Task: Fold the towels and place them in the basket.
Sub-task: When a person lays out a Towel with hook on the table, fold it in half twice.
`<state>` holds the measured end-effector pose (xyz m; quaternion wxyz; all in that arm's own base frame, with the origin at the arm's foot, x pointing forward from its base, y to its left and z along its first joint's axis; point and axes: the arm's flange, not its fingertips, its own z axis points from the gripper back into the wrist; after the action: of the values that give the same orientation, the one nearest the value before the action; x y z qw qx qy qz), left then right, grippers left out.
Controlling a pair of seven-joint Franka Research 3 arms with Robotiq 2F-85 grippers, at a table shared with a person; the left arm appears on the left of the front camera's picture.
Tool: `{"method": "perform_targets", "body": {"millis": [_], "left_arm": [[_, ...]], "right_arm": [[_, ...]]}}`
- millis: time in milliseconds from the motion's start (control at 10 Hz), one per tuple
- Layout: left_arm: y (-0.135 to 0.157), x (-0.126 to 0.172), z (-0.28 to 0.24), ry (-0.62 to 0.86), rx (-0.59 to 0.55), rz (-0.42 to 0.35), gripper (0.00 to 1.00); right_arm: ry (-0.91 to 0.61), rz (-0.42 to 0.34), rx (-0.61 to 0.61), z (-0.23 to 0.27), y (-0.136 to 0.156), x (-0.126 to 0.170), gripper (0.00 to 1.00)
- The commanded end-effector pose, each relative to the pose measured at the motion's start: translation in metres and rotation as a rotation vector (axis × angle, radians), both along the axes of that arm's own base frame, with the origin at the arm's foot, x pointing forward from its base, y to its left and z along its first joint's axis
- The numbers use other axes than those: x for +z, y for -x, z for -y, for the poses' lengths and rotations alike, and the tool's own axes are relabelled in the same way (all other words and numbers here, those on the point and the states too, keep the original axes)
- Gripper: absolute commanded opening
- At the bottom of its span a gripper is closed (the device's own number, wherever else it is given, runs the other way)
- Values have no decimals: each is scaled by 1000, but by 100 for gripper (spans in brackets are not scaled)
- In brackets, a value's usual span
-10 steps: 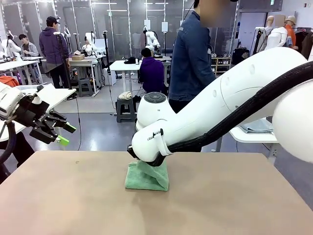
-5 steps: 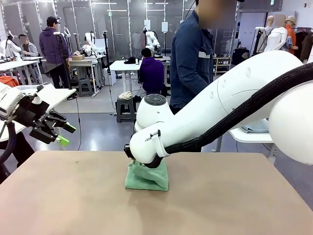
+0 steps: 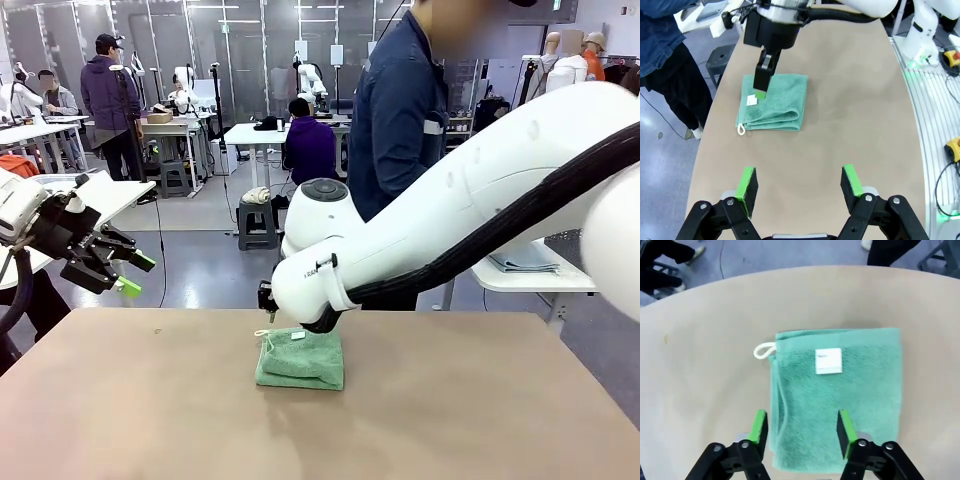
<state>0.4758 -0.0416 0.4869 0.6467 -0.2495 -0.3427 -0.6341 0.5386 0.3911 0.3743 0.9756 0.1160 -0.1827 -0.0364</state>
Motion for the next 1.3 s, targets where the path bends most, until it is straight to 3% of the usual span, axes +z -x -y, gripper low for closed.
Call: {"method": "perform_targets", "body": {"millis": [0,300,1200], "left_arm": [[-1,0,0,1,3,5,84],[-1,0,0,1,3,5,84],[-1,0,0,1,3,5,84]], "right_arm": [[32,-43,22,33,18,11,97],[7,-106,14,72,24,12,97],[16,-99,-9,86,23,13,97]]}}
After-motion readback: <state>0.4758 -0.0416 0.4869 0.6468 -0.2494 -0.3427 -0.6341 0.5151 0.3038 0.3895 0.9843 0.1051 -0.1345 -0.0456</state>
